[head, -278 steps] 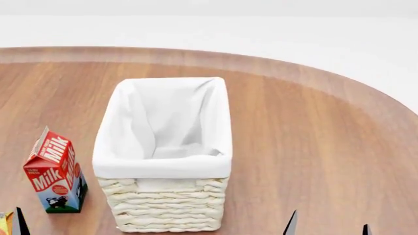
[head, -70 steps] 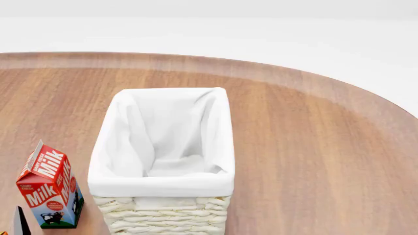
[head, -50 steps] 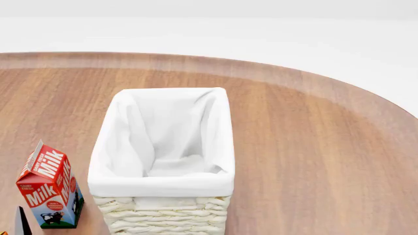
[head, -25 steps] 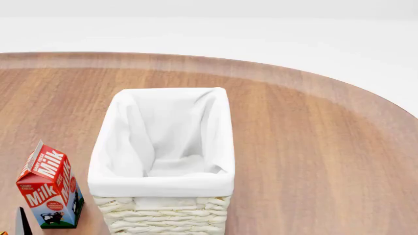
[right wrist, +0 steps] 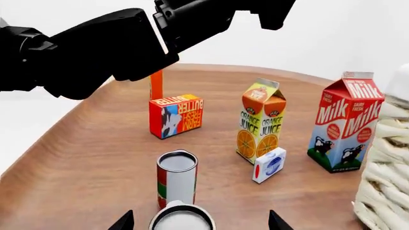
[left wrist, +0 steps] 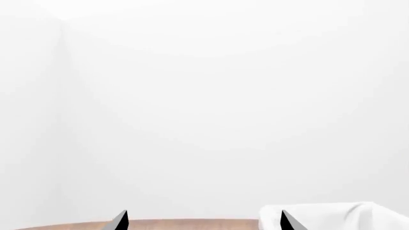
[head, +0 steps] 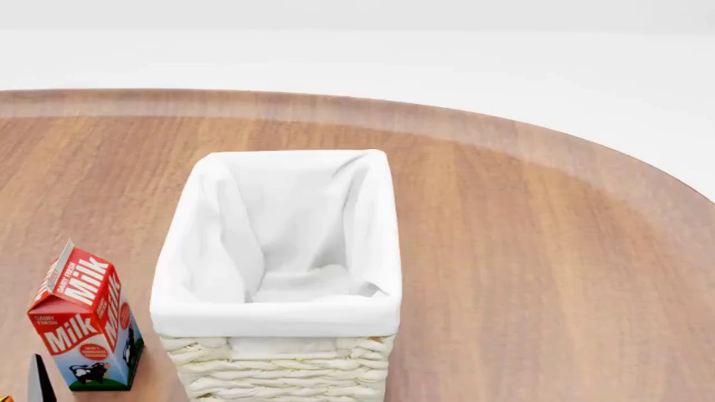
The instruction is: Pick up the alphabet soup, and put it in the basket.
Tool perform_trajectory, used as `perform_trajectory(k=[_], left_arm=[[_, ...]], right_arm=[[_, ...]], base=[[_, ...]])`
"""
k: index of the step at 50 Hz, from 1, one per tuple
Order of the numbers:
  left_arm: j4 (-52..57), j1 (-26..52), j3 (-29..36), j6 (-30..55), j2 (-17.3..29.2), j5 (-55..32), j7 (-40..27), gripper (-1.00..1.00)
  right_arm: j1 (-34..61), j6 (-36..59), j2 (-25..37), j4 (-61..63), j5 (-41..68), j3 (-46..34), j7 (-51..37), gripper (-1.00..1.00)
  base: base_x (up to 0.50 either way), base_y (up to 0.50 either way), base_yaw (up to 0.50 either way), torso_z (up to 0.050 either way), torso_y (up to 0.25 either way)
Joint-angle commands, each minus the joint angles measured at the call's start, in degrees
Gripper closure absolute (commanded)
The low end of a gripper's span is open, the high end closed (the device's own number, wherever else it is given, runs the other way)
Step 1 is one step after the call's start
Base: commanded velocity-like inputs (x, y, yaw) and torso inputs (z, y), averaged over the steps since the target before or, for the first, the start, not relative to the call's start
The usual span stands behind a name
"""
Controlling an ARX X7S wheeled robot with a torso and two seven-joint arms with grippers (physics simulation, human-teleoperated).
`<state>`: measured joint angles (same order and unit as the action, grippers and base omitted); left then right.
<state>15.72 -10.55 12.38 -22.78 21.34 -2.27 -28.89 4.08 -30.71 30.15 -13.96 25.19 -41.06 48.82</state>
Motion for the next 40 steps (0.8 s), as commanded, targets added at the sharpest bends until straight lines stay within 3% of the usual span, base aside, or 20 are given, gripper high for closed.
perform_trajectory(k=[1, 40], left_arm=[[0.08, 0.09, 0.29, 0.21, 0.04, 0.16, -0.17, -1.0], [0.0, 0.04, 0.46, -0.32, 0.62, -0.11, -0.8, -1.0]], right_arm=[[0.32, -0.4, -0.79, -1.67, -1.48, -0.52, -0.06, -1.0], [1.89, -0.81, -3.68, -6.38, -5.1, -3.16, 1.27, -1.0]], base=[[0.0, 0.0, 0.0, 0.0, 0.0], [0.0, 0.0, 0.0, 0.0, 0.0]])
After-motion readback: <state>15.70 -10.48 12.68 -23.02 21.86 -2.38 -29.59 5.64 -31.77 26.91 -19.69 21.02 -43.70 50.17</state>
